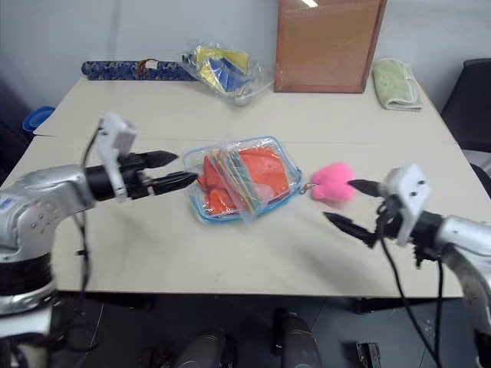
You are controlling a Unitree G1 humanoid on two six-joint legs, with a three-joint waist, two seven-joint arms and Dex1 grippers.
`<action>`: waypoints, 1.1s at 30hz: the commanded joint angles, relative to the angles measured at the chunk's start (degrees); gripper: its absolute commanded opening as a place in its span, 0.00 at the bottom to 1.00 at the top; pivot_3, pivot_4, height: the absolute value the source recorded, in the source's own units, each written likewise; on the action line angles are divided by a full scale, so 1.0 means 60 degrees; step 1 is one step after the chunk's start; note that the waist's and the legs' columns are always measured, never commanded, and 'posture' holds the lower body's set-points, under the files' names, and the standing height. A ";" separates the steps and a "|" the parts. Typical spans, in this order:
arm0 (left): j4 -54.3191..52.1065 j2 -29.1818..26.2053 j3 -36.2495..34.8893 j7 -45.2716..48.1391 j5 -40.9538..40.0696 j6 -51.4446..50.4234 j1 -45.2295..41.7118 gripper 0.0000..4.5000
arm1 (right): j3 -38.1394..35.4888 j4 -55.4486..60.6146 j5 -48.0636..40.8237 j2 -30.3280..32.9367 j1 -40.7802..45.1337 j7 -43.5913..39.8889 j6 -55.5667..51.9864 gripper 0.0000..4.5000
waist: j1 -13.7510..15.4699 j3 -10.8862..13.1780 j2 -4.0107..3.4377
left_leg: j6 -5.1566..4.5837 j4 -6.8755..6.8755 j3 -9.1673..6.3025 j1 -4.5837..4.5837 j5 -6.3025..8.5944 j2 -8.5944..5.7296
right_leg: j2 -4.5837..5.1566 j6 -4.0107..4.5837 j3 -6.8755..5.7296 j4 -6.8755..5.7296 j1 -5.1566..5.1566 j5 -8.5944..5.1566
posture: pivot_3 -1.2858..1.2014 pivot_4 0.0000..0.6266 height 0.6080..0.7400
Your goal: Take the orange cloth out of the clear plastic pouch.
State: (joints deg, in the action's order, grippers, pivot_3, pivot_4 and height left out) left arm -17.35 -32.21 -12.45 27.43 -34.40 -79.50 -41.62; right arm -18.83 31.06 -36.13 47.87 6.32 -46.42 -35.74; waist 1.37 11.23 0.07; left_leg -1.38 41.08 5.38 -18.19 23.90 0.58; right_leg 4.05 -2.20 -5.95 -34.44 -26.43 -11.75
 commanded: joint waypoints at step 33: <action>0.4525 0.2830 0.1656 -0.2023 0.1645 -0.1816 -0.3824 0.99 | 0.0428 0.1271 -0.0078 -0.0694 -0.0453 0.1398 0.0301 1.00 | 0.0007 0.0002 0.0003 | 0.0062 -0.0003 -0.0008 0.0014 -0.0023 0.0022 | -0.0074 0.0026 0.0011 -0.0017 -0.0016 -0.0015 | 0.52 0.24 1.00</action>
State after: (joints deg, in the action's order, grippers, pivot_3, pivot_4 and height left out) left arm 9.62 -14.98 -3.27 14.90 -25.30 -91.94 -63.08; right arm -14.15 36.06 -35.91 44.14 3.54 -38.54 -35.00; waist 1.41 11.24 0.09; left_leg -1.00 41.06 5.34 -18.10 23.76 0.72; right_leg 3.60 -2.04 -5.88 -34.55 -26.53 -11.84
